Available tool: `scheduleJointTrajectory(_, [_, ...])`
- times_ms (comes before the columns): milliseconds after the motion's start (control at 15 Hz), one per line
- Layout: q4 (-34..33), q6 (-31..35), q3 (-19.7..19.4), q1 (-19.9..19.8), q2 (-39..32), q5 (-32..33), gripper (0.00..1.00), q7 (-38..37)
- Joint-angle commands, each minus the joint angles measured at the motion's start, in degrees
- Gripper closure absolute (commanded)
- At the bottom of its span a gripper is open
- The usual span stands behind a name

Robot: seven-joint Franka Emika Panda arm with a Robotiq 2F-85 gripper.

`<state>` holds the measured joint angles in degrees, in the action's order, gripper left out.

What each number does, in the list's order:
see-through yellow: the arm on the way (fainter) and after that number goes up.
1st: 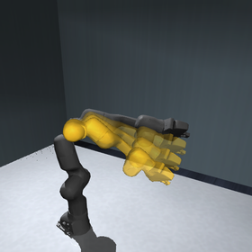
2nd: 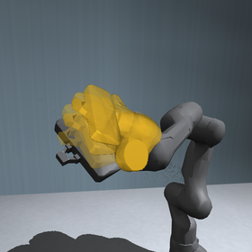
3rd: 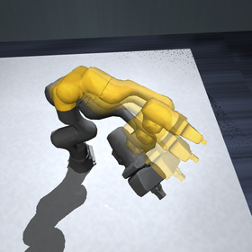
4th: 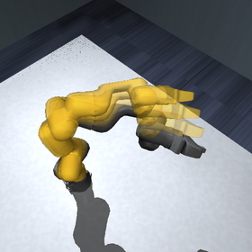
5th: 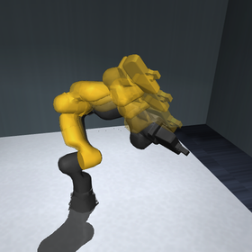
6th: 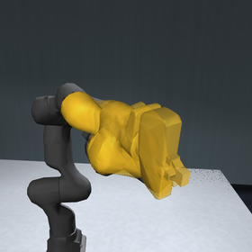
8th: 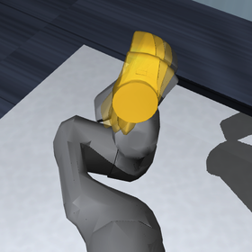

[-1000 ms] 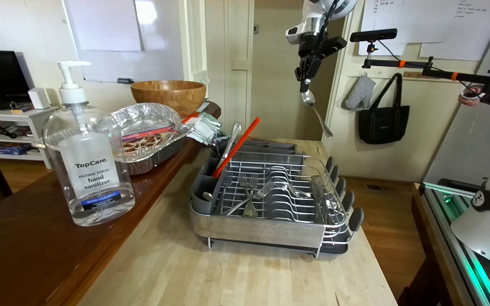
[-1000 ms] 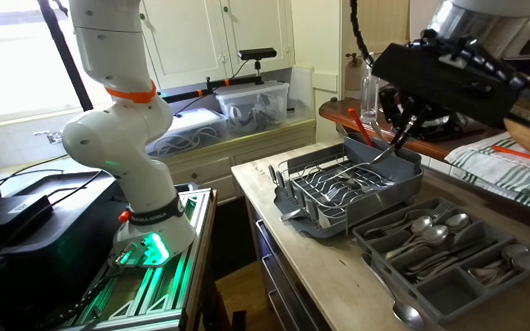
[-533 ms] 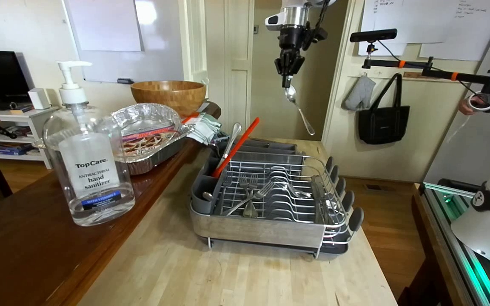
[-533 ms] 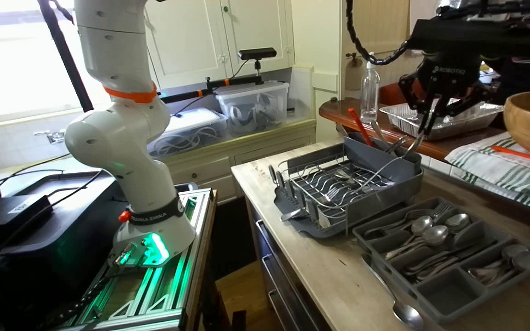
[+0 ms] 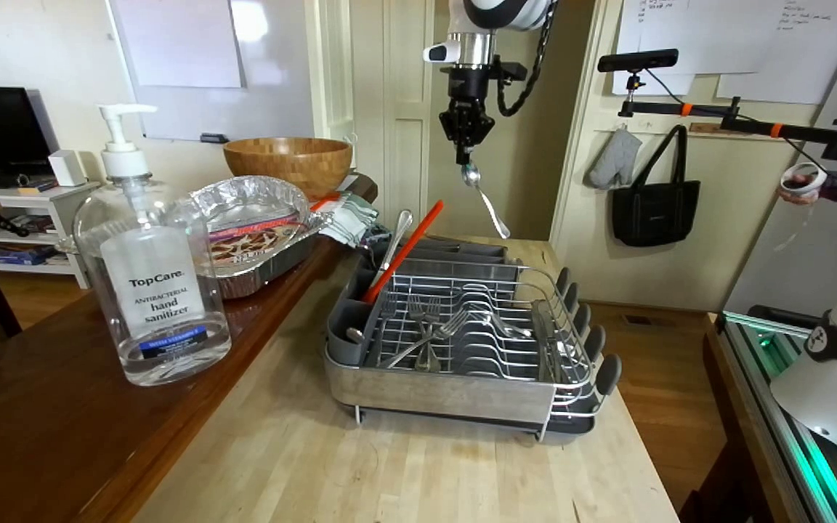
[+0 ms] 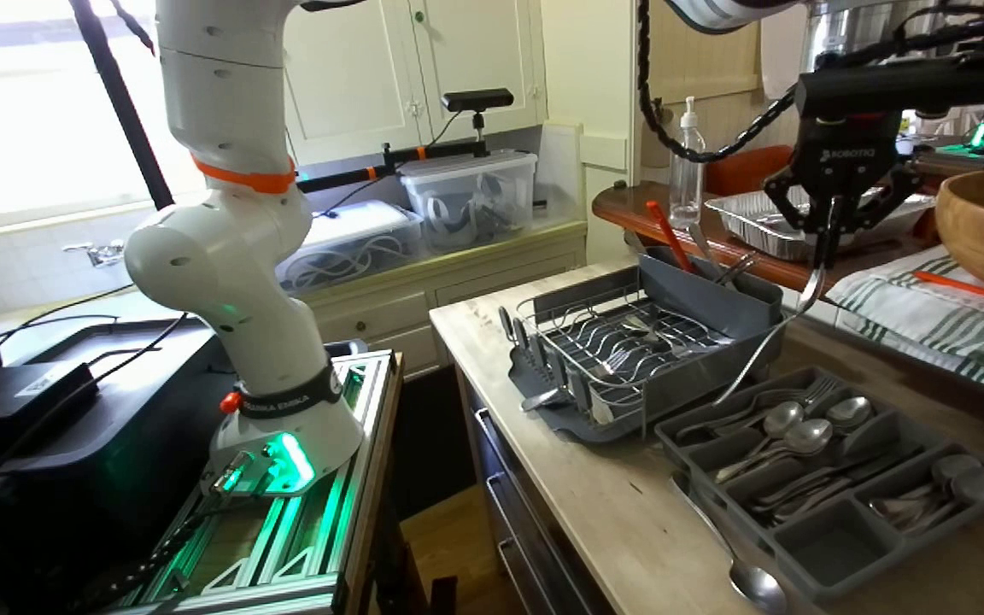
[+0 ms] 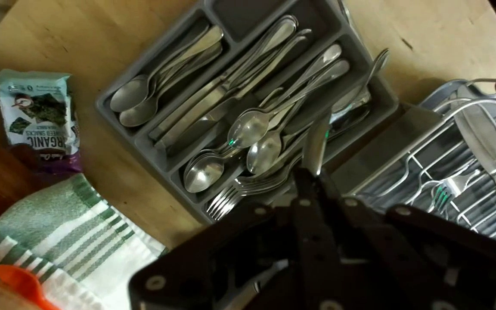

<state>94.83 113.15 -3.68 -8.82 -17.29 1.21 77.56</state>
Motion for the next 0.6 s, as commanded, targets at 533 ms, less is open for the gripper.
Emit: scheduleJointTrajectory(533, [-3.8, 5.6, 2.07, 0.43, -3.67, 1.19, 0.99, 3.13])
